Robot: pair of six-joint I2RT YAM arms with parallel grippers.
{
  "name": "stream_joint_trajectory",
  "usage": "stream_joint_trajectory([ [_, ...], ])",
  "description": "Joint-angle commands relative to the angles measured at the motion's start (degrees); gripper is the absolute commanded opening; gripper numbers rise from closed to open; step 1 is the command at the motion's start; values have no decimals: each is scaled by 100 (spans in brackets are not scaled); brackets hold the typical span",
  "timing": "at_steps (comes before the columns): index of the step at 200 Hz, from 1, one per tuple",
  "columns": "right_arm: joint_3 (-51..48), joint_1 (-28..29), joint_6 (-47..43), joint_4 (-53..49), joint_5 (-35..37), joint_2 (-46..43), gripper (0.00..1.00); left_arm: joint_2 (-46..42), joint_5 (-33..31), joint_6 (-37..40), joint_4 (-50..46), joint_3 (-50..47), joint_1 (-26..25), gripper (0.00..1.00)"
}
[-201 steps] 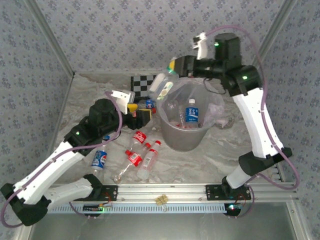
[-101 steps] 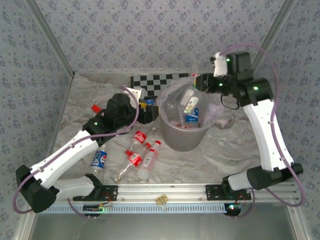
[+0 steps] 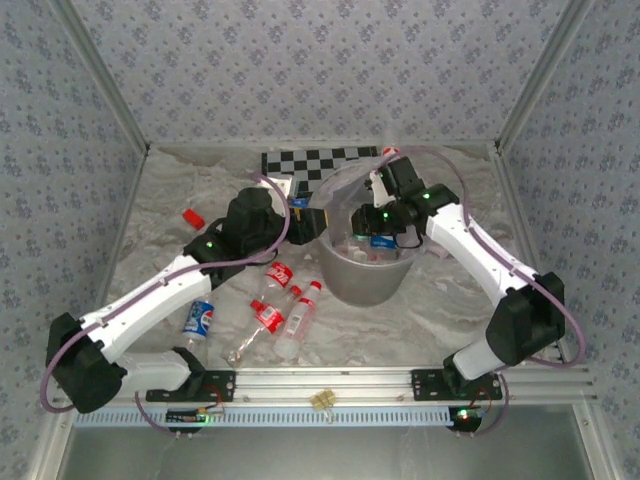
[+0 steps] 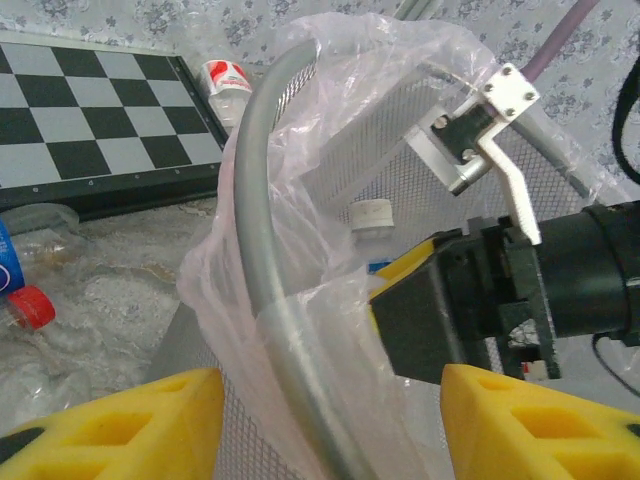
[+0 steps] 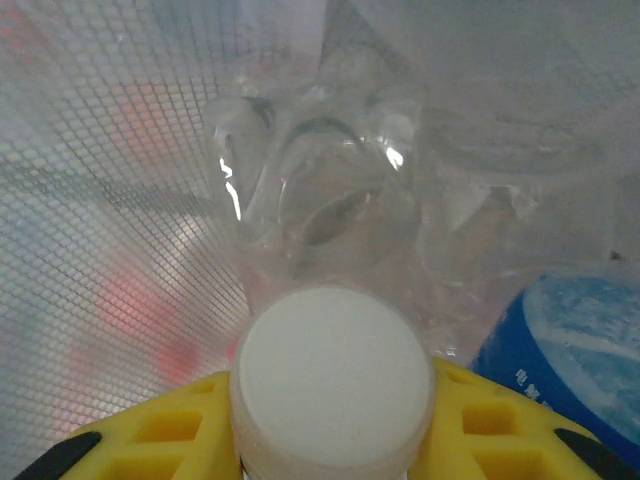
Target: Put the plastic bottles in the bin
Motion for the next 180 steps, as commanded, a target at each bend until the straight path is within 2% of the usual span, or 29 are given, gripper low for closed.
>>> stream_joint_trajectory([
  [1, -402, 134, 392, 509, 85, 241, 18, 14, 27, 67, 108, 121, -24, 59],
  [20, -544, 180, 443, 683, 147, 418, 17, -20, -90, 223, -182, 258, -20, 60],
  [47, -611, 157, 526, 900, 64, 510, 19, -234, -514, 475, -1130, 478, 19, 65],
  [69, -405, 73, 434, 712, 82, 368, 31, -545, -839, 572, -2009, 503, 179, 69],
  [96, 50, -23, 227, 199, 14, 85, 46, -925, -978, 514, -2969, 320, 455, 72],
  [123, 562, -76, 54, -234, 28, -188, 60, -1044, -1032, 328, -3877, 116, 493, 74],
  [146, 893, -151, -26, -384, -2, -424, 67, -933, -937, 218, -4594, 75, 405, 77],
  [180, 1162, -333, 15, -489, -20, -756, 68, -1173, -650, -153, -4524, -444, 306, 77],
])
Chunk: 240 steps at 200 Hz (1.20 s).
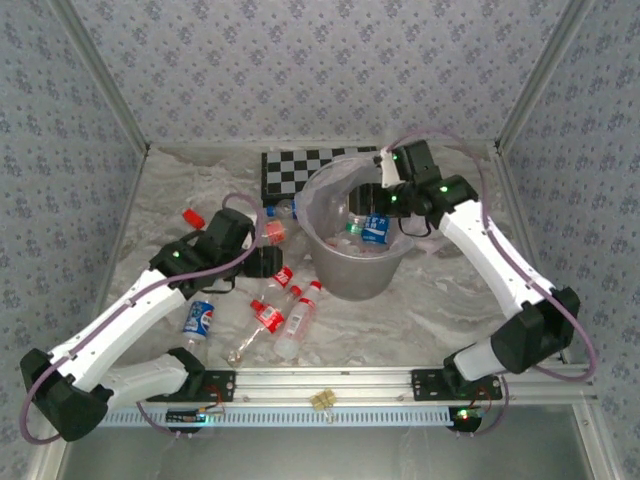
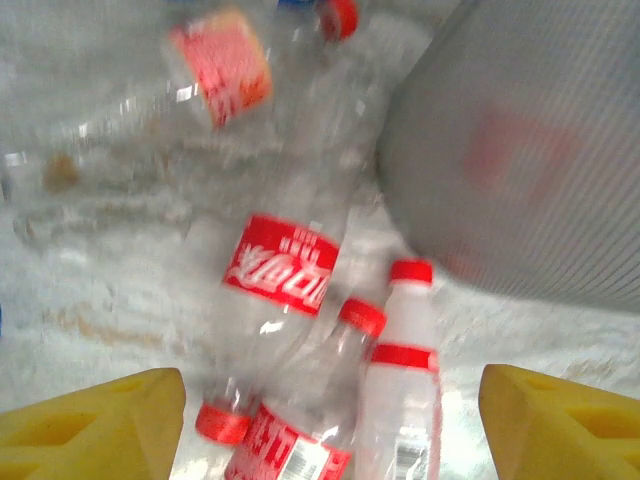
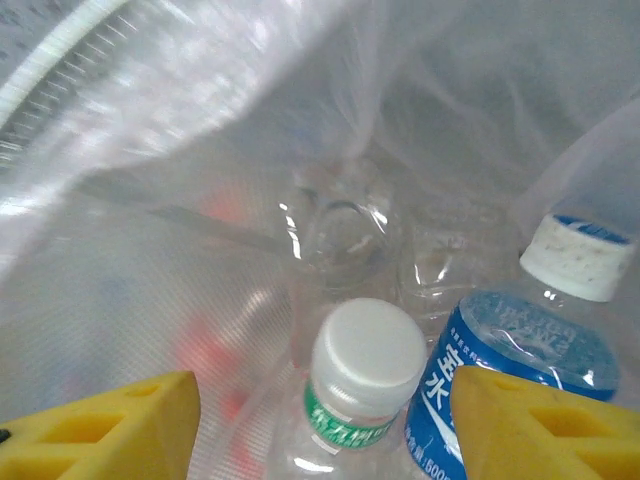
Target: Put the plastic bottles in the bin
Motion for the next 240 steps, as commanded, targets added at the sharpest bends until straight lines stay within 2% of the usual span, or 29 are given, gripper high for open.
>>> stream_joint_trajectory([
  [1, 272, -114, -61, -284, 31, -373, 68, -198, 213, -328, -423, -304, -68, 77],
  [31, 143, -387, 28, -83, -54, -723, 68, -402, 707, -455, -186, -649, -202, 79],
  [58, -9, -688, 143, 29, -93, -1016, 68, -312, 888, -831, -140, -791, -762, 75],
  [85, -225, -1022, 310, 283, -51, -1447, 68, -100, 339, -1403, 98, -917, -1575, 66],
  [115, -347, -1515, 518, 508, -54, -1964, 67, 183, -172, -1901, 371, -983, -2365, 60],
  [143, -414, -1720, 625, 576, -37, -2222, 67, 608, -188, -2274, 912, -1225, -2811, 59],
  [197, -487, -1806, 612, 382, -40, -2469, 70, 1399, 179, -2157, 1166, -1439, -2961, 68],
  [216, -485, -1851, 612, 265, -18, -2615, 71, 1551, 118, -2185, 1330, -1580, -3000, 71],
  [240, -381, -1905, 612, 81, -19, -2731, 71, 1750, -79, -2041, 1388, -1562, -3000, 70],
])
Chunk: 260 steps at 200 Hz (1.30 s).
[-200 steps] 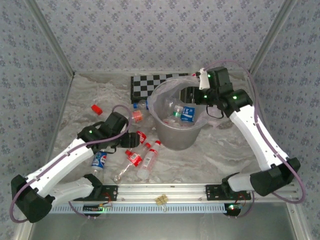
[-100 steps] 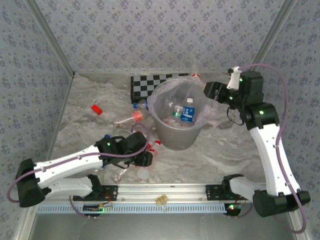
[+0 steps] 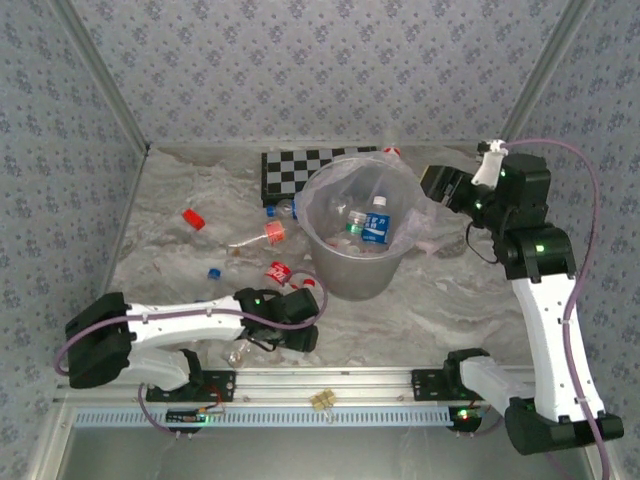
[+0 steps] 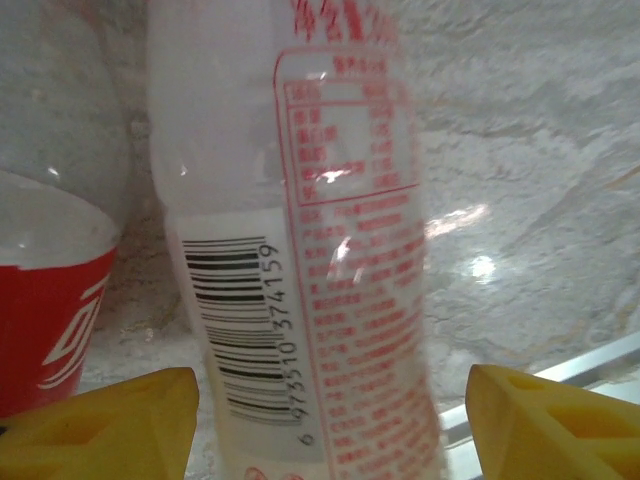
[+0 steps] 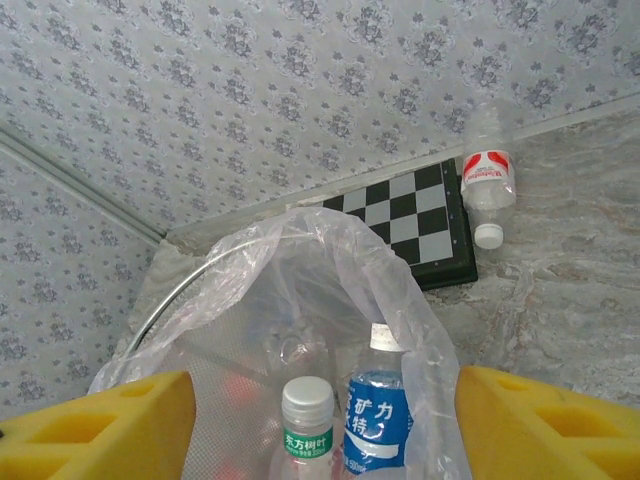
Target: Put the plastic bottles in the bin
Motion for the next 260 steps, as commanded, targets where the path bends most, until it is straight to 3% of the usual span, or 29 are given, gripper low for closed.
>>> stream_joint_trajectory([
  [1, 106, -66, 44, -255, 24, -232, 71, 171, -165, 78, 189, -7, -34, 70],
  [51, 216, -166, -35, -551, 34, -476, 71, 216, -239, 158, 222, 125, -29, 53],
  [85, 133, -193, -124, -267, -173, -673, 71, -255, -530, 244, -228, 322, -21, 48],
  [142, 261, 36, -212, 319, -1370, -547, 71, -2625, -1402, 502, -205, 230, 858, 41],
  [189, 924, 1230, -368, 587, -665, 134, 71, -4326, -1366, 2107, 1205, 253, 1889, 22],
  [221, 1749, 2040, -534, 691, -540, 1165, 72, -3465, -394, 3384, 1199, 1480, 2487, 17],
  [260, 2760, 2678, -647, 757, -971, 2297, 85, -2248, 321, 3767, 1375, 2246, 2509, 16],
])
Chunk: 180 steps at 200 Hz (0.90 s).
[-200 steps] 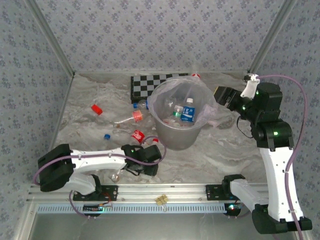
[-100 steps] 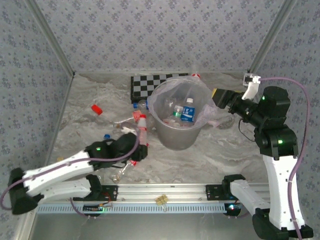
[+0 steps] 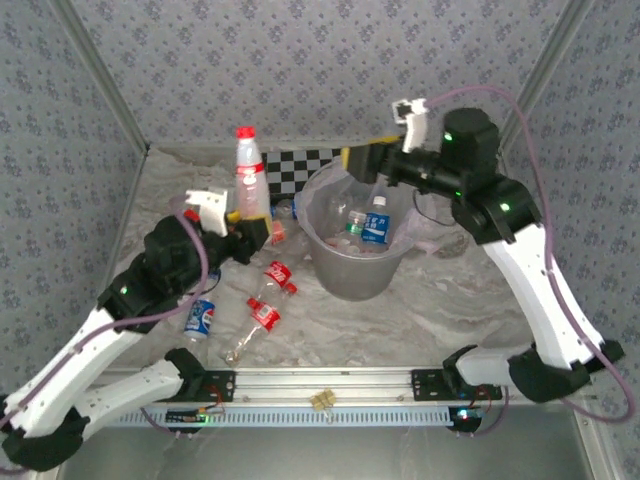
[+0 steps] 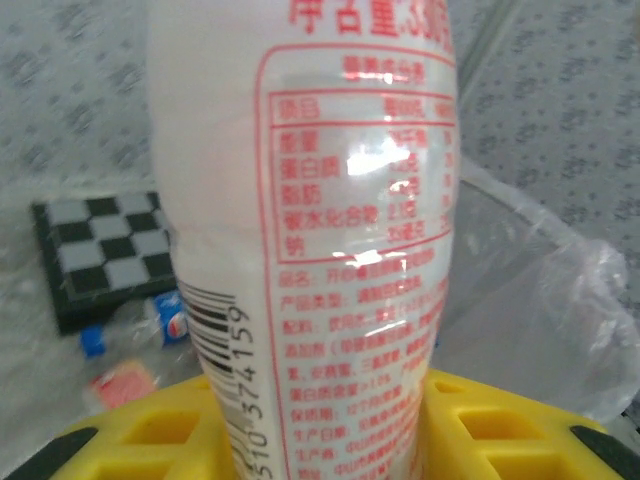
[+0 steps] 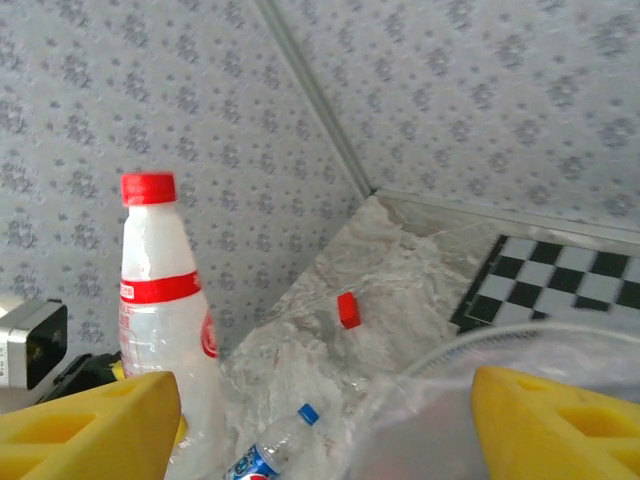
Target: Put the plastic bottles in the bin
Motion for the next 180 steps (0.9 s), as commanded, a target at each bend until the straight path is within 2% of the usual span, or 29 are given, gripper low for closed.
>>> stream_joint_trajectory([
  [1, 505, 221, -173, 204, -339, 414, 85, 512, 715, 629, 218, 241, 22, 16],
  [20, 1133, 218, -125, 69, -658, 1035, 90, 712, 1002, 724, 227, 320, 22, 14],
  [43, 2061, 250, -112, -231, -1128, 1806, 91, 822, 1011, 825, 210, 387, 24, 14],
  [96, 2703, 312, -36, -544, -1112, 2536, 89, 743, 624, 952, 135, 535, 30, 14],
  [118, 2757, 325, 92, -471, -1321, 2624, 78, 827, 617, 1057, 152, 622, 48, 14],
  [153, 2674, 376, 15, -547, -1226, 2559, 51, 986, 301, 989, 137, 756, 49, 16],
  [164, 2657, 375, 6, -469, -1154, 2508, 42, 1019, 315, 991, 99, 796, 49, 22],
  [180, 2744, 333, 6, -358, -1066, 2472, 33, 1027, 341, 970, 58, 838, 51, 46],
])
